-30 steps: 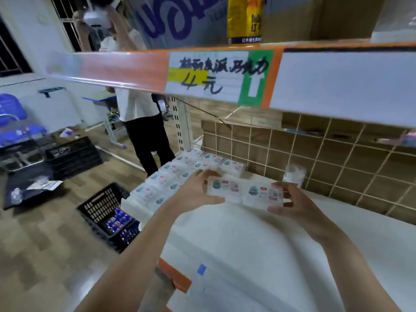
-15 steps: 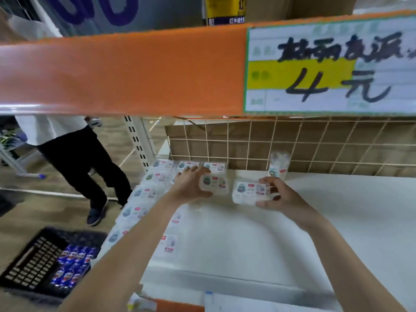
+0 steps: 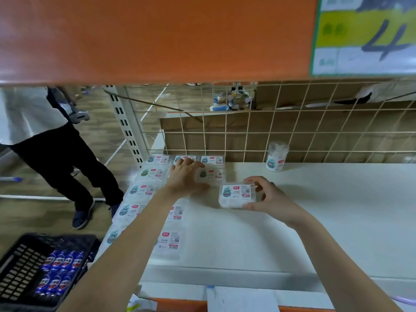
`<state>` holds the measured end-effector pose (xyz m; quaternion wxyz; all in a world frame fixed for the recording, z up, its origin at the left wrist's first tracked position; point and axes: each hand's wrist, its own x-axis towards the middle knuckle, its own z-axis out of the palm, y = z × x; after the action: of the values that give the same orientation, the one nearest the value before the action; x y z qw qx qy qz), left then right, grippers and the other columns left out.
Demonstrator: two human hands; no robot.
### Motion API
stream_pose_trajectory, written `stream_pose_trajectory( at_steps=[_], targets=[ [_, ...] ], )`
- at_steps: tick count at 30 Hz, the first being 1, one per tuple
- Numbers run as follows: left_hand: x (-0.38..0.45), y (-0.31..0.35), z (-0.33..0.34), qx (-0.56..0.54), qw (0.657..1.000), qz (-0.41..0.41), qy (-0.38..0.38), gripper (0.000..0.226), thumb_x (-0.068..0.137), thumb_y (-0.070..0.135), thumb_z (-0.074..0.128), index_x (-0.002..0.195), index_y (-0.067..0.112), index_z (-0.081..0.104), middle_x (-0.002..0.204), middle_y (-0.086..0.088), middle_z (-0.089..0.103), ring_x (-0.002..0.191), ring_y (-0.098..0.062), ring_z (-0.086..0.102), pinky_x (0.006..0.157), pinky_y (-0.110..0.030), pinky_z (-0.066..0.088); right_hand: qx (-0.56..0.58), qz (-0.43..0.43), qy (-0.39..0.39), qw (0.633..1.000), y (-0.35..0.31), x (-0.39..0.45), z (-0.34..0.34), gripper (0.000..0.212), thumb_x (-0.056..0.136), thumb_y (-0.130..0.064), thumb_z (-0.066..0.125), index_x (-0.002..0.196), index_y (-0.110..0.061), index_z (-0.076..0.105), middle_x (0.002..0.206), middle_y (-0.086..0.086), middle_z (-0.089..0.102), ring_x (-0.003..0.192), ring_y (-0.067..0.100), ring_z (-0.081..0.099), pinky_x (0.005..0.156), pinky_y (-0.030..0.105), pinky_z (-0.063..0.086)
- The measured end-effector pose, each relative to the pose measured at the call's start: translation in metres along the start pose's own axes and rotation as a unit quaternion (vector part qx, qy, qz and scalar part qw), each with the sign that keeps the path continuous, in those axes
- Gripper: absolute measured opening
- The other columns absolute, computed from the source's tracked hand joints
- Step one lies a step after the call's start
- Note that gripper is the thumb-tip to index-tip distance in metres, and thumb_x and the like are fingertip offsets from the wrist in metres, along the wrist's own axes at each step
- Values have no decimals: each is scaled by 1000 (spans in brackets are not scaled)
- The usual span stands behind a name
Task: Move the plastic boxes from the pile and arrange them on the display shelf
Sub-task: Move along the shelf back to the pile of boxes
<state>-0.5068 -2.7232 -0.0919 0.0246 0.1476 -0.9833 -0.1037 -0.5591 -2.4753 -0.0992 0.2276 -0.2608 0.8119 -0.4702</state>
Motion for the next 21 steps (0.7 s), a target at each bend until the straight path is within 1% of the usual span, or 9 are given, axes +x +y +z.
stream_pose_trajectory(
  at_steps=[2,4,5,8,9,11,13,16,21],
  targets=[
    [-1,-2,-3,0,1000,12,-14,67,80,54,66,138,30,42,139,-3,38,130,-25,26,107,-37,20,-12,-4,-7,1000,-1,4,8,61,74,-18,79,121,-35,45,122,2,50,93,4,49,70,13,41],
    [-3,-6,-9,-4,999,27,-40,66,80,52,66,138,31,42,140,-1,38,131,-23,26,106,-37,22,-21,-9,-9,1000,-2,9,17,62,73,-17,79,122,-33,44,123,1,51,95,9,51,74,15,44],
    [-5,-9,-12,-3,998,33,-47,63,81,50,66,137,32,43,141,0,38,131,-23,26,106,-37,23,-28,-13,-7,1000,-4,11,22,64,73,-16,79,124,-30,44,125,1,49,95,8,51,75,13,44],
    [-12,-20,-24,-16,998,49,-33,54,84,46,64,134,30,48,140,0,44,131,-23,30,106,-38,28,-62,-32,3,998,-11,16,35,68,73,-15,80,130,-19,44,125,-2,35,88,3,48,70,3,41],
    [-16,-23,-29,-23,998,52,-27,52,85,45,63,133,29,49,140,0,46,131,-23,31,105,-38,29,-73,-36,5,997,-14,18,39,70,73,-15,80,133,-17,43,124,-2,32,87,3,46,72,3,40],
    [-24,-28,-36,-22,998,55,-24,49,87,44,61,133,29,50,138,0,48,129,-22,34,104,-36,30,-87,-35,9,996,-18,22,48,76,74,-16,79,138,-13,39,127,1,32,95,8,45,83,10,39],
    [-31,-31,-40,-17,998,58,-26,48,88,44,60,133,29,50,137,0,48,127,-21,35,104,-36,31,-85,-31,21,996,-18,26,57,79,73,-17,79,139,-12,36,133,5,37,105,12,47,90,17,39],
    [-38,-35,-43,-25,997,60,-29,44,89,43,59,131,31,51,136,1,48,125,-20,36,102,-34,31,-91,-25,52,994,-15,30,68,77,73,-21,80,136,-13,37,134,6,42,115,18,48,91,18,37],
    [-42,-38,-41,-33,997,58,-30,43,89,42,59,130,32,51,137,3,47,127,-19,35,101,-34,30,-141,-26,72,987,-14,30,75,71,76,-25,77,135,-12,39,132,6,34,125,20,36,104,23,30]
  ],
)
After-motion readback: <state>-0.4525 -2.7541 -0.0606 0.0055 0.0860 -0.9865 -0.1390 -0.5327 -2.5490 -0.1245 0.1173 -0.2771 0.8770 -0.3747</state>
